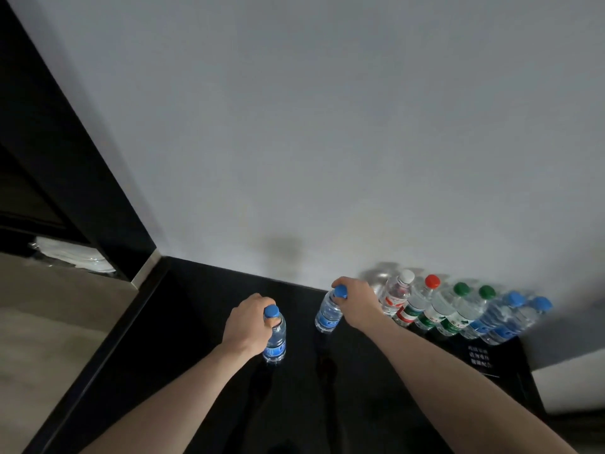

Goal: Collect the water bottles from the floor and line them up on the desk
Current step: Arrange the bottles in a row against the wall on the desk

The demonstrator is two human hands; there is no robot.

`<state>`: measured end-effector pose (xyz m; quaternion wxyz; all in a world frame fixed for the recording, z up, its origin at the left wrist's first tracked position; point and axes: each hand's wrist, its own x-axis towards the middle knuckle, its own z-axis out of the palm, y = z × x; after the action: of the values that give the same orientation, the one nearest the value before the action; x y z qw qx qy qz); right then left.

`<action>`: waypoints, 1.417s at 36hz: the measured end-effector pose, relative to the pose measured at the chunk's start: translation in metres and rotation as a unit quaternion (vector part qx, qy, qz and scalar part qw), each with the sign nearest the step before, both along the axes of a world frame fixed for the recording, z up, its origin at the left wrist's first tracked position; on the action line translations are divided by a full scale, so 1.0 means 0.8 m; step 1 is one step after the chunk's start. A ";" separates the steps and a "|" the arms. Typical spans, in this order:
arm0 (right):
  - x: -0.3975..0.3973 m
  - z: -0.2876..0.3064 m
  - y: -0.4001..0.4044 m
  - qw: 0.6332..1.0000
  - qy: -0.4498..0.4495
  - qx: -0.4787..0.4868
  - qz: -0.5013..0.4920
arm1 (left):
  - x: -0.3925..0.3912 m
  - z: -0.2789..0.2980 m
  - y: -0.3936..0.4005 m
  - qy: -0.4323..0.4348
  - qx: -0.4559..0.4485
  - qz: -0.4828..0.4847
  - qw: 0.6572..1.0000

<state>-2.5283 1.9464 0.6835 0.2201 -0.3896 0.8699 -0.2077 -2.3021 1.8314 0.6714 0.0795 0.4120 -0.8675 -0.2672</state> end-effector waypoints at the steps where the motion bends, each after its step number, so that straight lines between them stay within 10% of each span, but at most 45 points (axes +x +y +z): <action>1: -0.005 -0.001 -0.005 1.000 -0.002 0.000 -0.001 | -0.006 0.001 -0.006 -0.003 0.000 0.000 1.000; 51: -0.096 -0.009 -0.035 0.997 0.007 -0.053 -0.057 | -0.207 0.001 -0.077 0.058 0.052 -0.170 0.982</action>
<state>-2.6054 1.9180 0.6766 0.1805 -0.3519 0.8799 -0.2633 -2.4675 1.7695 0.6725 0.0615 0.2456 -0.9039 -0.3448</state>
